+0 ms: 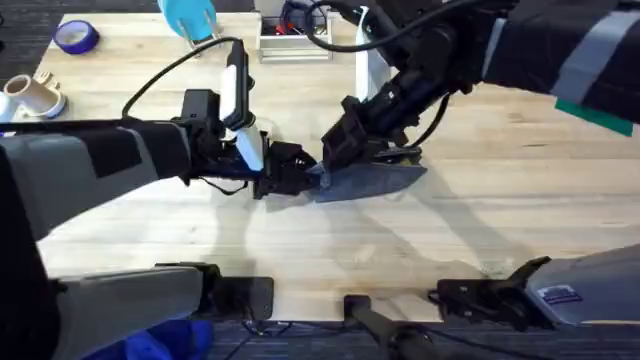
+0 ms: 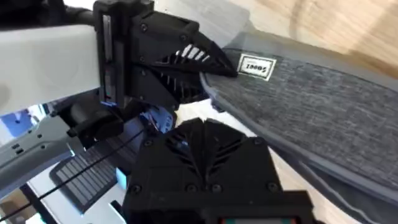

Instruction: Unzip the bag, pick up the pens from the table one at a time and place them inside, then zip the bag closed.

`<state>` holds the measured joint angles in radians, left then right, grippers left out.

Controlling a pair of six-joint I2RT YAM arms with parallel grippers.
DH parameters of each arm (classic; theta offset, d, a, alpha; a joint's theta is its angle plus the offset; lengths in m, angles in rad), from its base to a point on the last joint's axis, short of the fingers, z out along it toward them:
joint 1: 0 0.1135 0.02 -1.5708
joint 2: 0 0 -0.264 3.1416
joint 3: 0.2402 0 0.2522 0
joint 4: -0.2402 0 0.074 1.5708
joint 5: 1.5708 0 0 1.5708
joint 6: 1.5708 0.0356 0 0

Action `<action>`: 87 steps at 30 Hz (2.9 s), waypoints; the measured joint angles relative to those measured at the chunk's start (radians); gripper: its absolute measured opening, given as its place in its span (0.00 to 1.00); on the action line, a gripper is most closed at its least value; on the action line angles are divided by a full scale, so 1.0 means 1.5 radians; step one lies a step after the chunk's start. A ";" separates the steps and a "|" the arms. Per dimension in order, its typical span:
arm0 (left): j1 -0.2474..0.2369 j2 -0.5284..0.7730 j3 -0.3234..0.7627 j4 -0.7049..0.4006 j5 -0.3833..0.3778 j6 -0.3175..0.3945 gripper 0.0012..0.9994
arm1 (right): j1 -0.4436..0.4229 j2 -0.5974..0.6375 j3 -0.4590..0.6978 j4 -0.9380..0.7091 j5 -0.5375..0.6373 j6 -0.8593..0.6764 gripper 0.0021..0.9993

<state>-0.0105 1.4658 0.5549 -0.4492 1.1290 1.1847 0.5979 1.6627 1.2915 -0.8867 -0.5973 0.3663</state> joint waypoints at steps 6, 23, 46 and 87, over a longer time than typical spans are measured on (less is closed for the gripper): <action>0.000 0.000 0.000 0.000 0.000 0.000 0.04 | 0.000 0.000 0.000 0.000 -0.007 -0.014 0.03; 0.000 0.000 0.000 0.000 0.000 0.000 0.04 | 0.000 0.000 0.000 -0.002 -0.007 -0.021 0.03; 0.000 0.000 0.000 0.000 0.000 0.000 0.04 | -0.111 0.000 0.000 -0.095 -0.061 -0.104 0.03; 0.000 0.000 0.000 0.000 0.000 0.000 0.04 | -0.109 0.000 0.000 -0.093 -0.088 -0.121 1.00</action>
<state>-0.0109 1.4658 0.5549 -0.4492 1.1293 1.1847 0.4351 1.6628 1.2915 -1.0264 -0.7296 0.1849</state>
